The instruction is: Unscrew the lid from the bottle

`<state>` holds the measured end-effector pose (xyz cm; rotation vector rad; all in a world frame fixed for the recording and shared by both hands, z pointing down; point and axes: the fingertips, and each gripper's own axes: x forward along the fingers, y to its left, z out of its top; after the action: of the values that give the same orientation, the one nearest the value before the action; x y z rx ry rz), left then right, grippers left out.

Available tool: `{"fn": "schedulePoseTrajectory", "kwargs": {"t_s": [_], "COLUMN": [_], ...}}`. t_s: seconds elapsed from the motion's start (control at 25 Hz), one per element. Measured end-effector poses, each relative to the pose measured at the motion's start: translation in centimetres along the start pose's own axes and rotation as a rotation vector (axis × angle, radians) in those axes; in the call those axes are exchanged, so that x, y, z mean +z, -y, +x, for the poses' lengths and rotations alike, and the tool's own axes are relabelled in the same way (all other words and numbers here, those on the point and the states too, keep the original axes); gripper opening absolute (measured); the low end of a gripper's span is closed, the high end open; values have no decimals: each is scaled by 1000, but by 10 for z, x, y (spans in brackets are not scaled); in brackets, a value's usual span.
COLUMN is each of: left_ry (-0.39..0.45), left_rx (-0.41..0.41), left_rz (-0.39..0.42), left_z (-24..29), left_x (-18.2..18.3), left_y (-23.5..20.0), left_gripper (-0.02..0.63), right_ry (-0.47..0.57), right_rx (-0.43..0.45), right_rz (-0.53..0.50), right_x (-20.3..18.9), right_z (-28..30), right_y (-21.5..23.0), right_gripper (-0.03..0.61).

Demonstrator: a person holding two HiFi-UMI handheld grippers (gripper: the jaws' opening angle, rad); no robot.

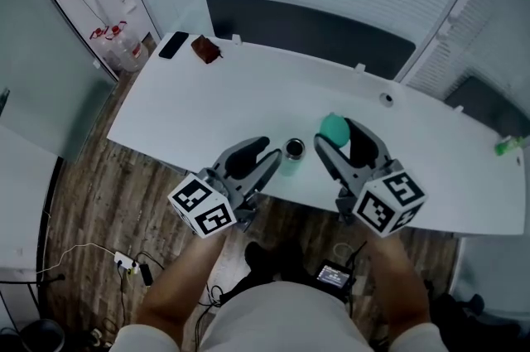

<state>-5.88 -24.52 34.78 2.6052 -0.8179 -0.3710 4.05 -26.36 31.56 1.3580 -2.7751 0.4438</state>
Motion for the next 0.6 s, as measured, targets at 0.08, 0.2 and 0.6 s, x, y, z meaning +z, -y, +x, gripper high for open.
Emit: {"fn": "schedulePoseTrajectory", "kwargs": {"t_s": [0.08,0.2,0.6], "left_ry": [21,51,102], "left_rx": [-6,-10,-9], "left_rz": [-15,-32,-82], "left_z": [-5,-16,-46], "left_x": [6,17,26], "left_y": [6,14,36], "left_gripper": [158,156,152], "right_ry": [12,37,73], "right_rx": [2,4,-20], "right_rz": [21,57,151], "right_x": [3,7,4], "right_z": [-7,-19,-53], "right_y": [-1,-3,-2], "right_gripper": [288,288,288]}}
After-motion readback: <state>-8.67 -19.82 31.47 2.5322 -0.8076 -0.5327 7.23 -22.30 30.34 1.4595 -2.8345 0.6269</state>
